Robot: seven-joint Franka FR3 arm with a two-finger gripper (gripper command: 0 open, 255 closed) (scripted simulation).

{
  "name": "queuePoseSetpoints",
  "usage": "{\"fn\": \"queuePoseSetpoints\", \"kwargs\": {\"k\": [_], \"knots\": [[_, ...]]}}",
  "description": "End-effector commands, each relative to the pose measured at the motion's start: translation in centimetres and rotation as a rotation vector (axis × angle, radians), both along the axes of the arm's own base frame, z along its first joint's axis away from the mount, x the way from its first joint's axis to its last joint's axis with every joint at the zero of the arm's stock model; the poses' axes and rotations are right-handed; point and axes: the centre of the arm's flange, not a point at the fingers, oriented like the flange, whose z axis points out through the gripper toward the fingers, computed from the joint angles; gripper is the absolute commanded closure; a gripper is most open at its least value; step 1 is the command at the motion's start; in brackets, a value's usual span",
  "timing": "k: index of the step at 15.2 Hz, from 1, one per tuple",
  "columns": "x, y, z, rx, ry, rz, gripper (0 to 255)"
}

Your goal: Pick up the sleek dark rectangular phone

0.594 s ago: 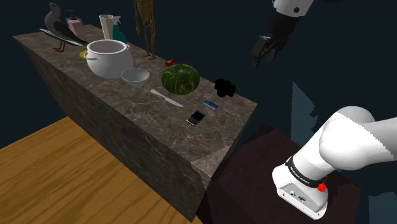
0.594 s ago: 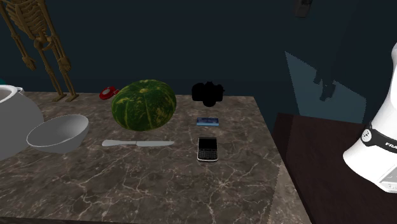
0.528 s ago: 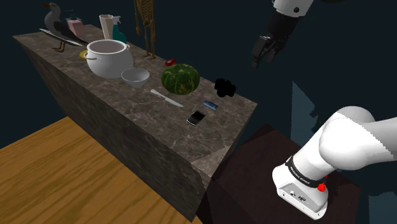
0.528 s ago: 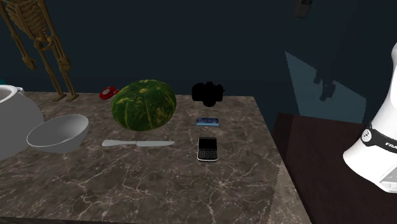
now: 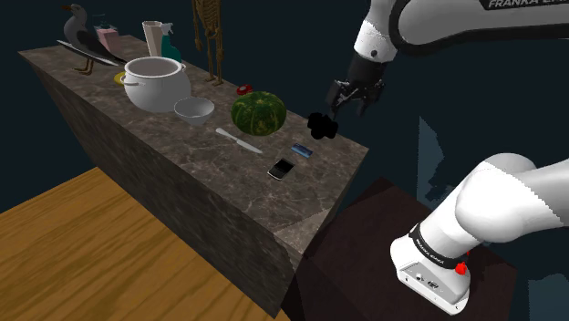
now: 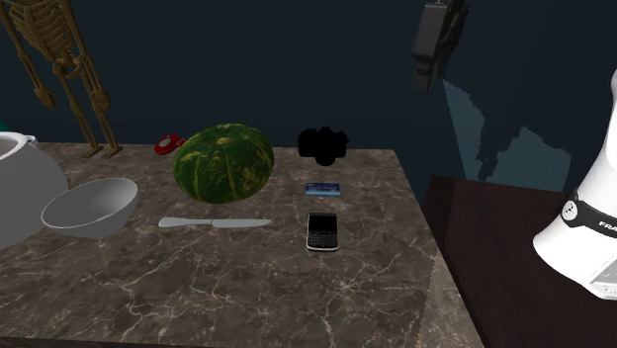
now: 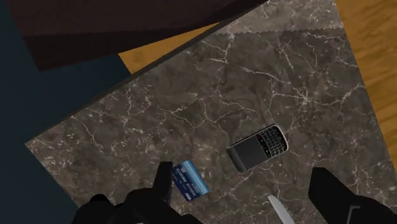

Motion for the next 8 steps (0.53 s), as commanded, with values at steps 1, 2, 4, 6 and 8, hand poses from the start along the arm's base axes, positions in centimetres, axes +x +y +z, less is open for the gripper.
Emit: {"fn": "queuePoseSetpoints", "kwargs": {"k": [1,2,4,6,8], "knots": [[1.1,0.7,-2.4,0.009,0.000,-0.082,0],[1.7,1.0,-3.5,0.013,0.001,-0.120,0],[2.9,1.7,-5.7,0.021,0.003,-0.196,0],[4.2,2.2,-8.0,0.030,0.005,-0.273,0],[5.5,2.7,-10.2,0.038,0.007,-0.349,0]]}}
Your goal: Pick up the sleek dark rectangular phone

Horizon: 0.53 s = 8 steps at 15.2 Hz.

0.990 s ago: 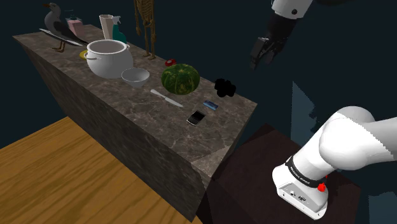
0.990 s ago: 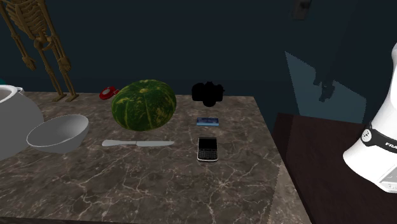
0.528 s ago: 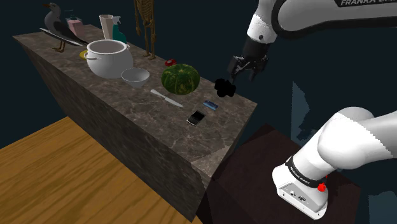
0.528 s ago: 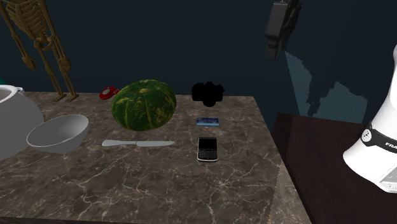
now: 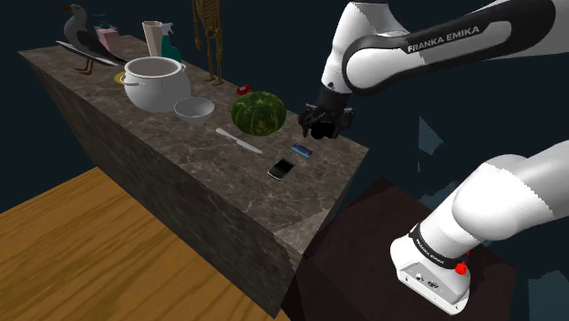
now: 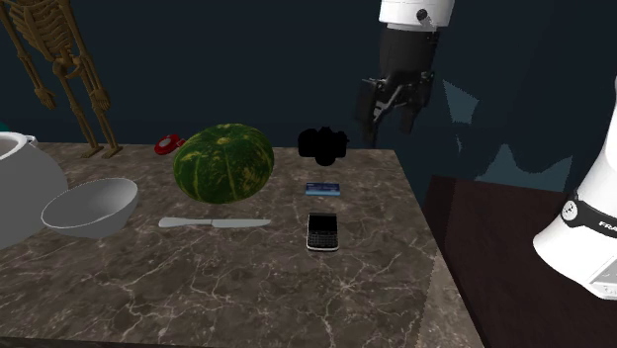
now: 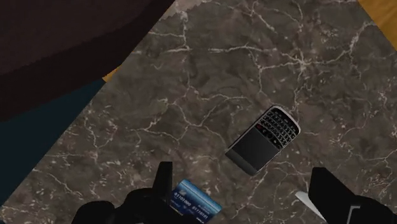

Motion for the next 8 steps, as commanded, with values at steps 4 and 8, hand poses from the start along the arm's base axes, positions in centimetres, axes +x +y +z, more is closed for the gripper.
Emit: {"fn": "queuePoseSetpoints", "kwargs": {"k": [4,8], "knots": [[3.4,1.3,-6.0,0.022,0.004,-0.196,0],[6.2,1.7,-10.5,0.038,0.008,-0.349,0]]}}
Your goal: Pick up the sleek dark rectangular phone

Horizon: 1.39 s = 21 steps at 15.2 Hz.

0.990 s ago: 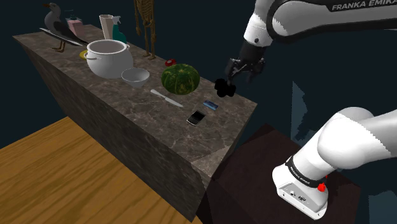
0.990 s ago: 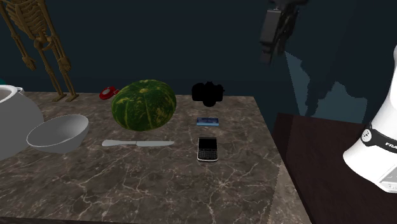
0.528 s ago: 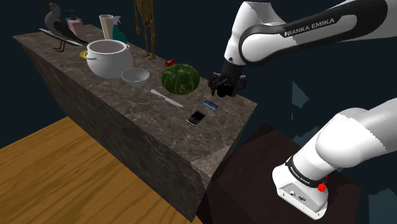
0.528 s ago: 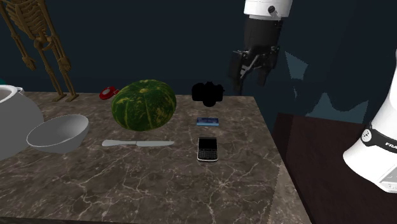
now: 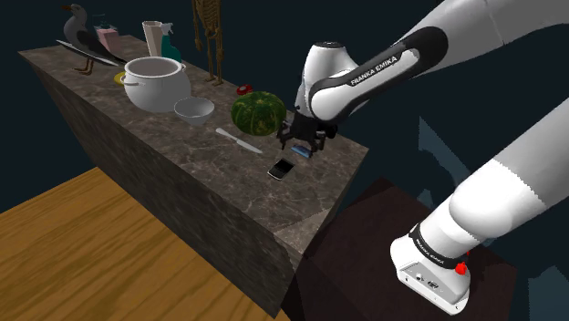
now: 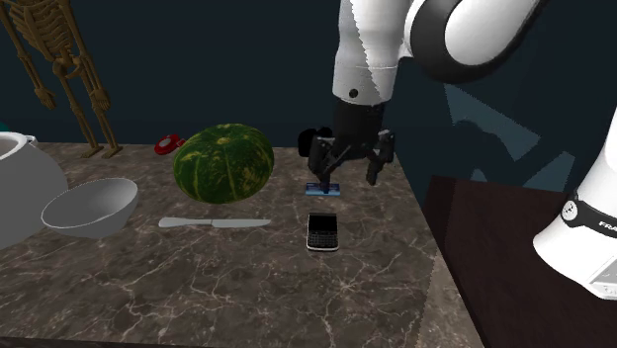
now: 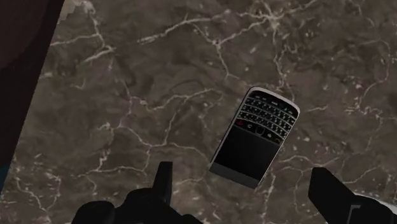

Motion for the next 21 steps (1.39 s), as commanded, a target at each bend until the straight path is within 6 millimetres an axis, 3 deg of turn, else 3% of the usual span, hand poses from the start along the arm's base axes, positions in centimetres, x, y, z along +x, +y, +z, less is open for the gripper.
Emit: {"fn": "queuePoseSetpoints", "kwargs": {"k": [1,5,13,15,16,21], "knots": [[1.3,0.1,-2.2,0.010,0.000,-0.082,0],[4.1,0.0,-6.7,0.026,0.005,-0.235,0],[4.3,0.0,-11.0,0.027,0.005,-0.246,0],[4.3,0.0,-11.0,0.027,0.005,-0.246,0],[4.2,0.0,-11.0,0.027,0.005,-0.246,255],[4.2,0.0,-11.0,0.027,0.005,-0.246,255]]}}
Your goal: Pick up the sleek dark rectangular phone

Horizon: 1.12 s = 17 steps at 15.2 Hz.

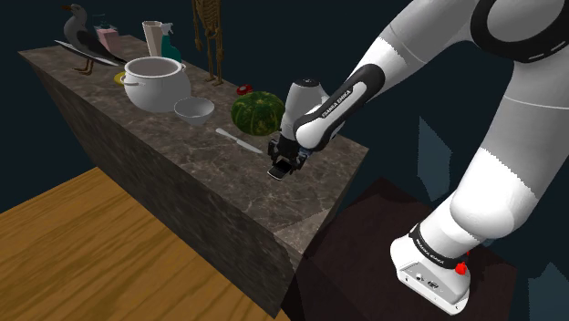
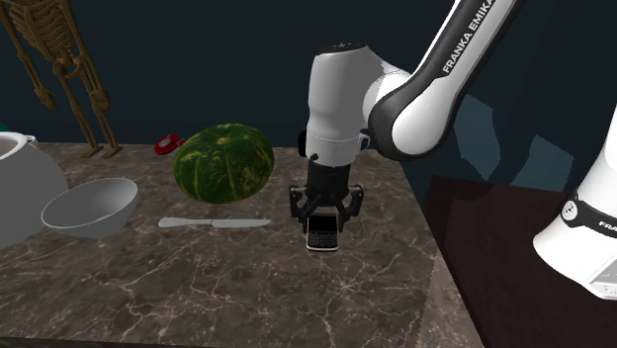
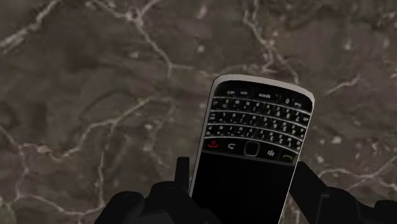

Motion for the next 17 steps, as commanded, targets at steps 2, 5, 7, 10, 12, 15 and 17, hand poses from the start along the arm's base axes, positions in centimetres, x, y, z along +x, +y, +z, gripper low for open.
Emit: {"fn": "queuePoseSetpoints", "kwargs": {"k": [2,5,7,10,12,15,17], "knots": [[0.0,0.0,-0.1,0.000,0.002,0.001,255],[0.0,0.0,0.4,0.000,0.002,0.001,255],[0.0,0.0,1.5,0.000,0.002,0.001,255],[0.0,0.0,3.1,0.000,0.002,0.001,255],[0.0,0.0,4.1,0.000,0.002,0.001,255],[0.0,0.0,5.7,0.000,0.002,0.001,255],[0.0,0.0,6.8,0.000,0.002,0.001,255]]}}
